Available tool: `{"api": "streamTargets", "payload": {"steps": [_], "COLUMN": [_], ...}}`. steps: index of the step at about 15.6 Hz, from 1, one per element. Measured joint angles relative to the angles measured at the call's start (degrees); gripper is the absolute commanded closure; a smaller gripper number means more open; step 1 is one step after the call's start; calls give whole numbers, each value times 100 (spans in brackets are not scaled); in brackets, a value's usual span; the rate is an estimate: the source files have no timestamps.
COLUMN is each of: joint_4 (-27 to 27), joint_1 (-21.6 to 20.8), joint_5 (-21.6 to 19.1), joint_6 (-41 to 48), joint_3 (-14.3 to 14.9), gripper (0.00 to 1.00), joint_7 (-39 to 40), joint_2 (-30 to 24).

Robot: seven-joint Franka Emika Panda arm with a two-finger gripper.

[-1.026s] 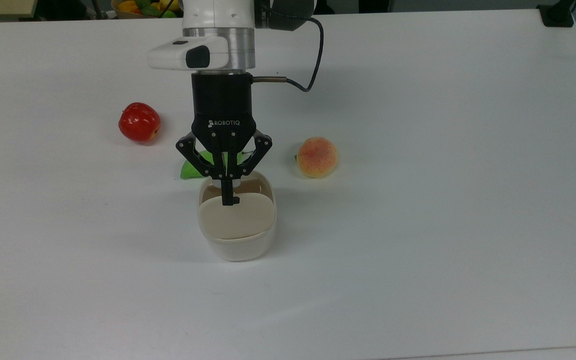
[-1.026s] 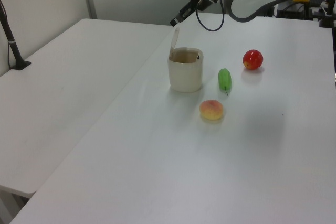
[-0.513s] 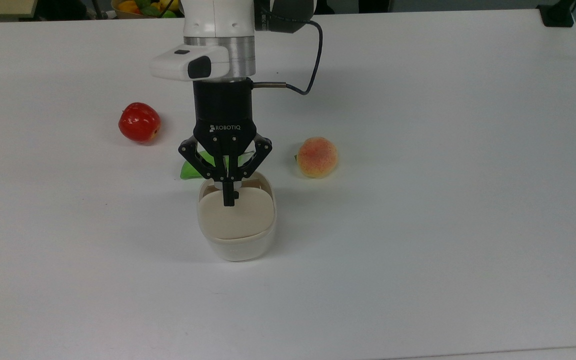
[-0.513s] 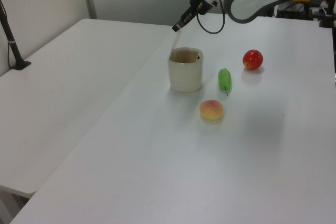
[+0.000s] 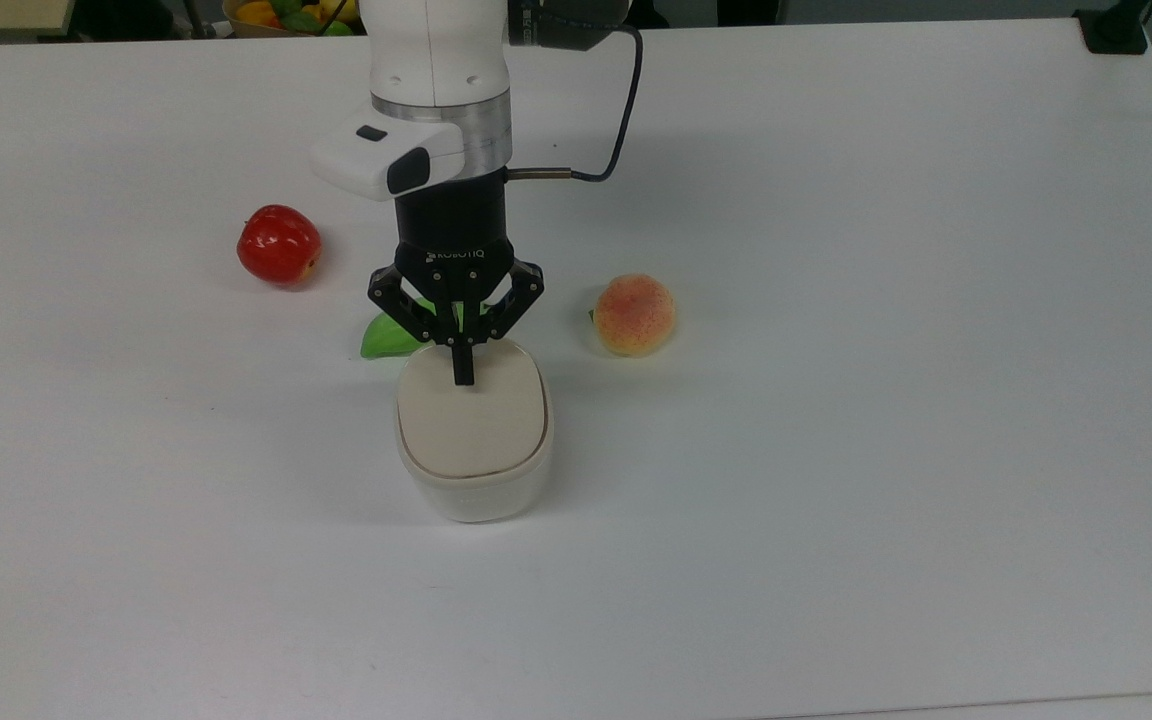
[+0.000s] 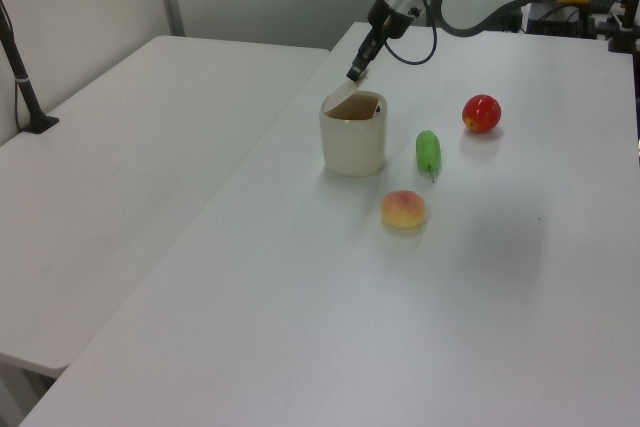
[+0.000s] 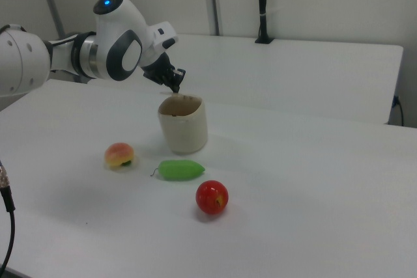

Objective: Close garbage bin
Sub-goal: 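Push the lid edge with the gripper fingertips, swinging it down over the rim, then press the gripper down on the lid to seat it shut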

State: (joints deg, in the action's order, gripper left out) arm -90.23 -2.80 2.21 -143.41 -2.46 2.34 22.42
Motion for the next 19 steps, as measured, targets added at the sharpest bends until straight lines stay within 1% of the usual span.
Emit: {"api": "streamTargets", "payload": {"steps": [4,6,19], "joint_4": [1,-6,-68], "joint_1": [0,1,47], "joint_5": [6,43,57], "joint_6": [683,833,868], "joint_3": [0,0,36], "gripper": [100,100,100], "joint_7": [72,76,99], "joint_2": [-78,-79,69]}}
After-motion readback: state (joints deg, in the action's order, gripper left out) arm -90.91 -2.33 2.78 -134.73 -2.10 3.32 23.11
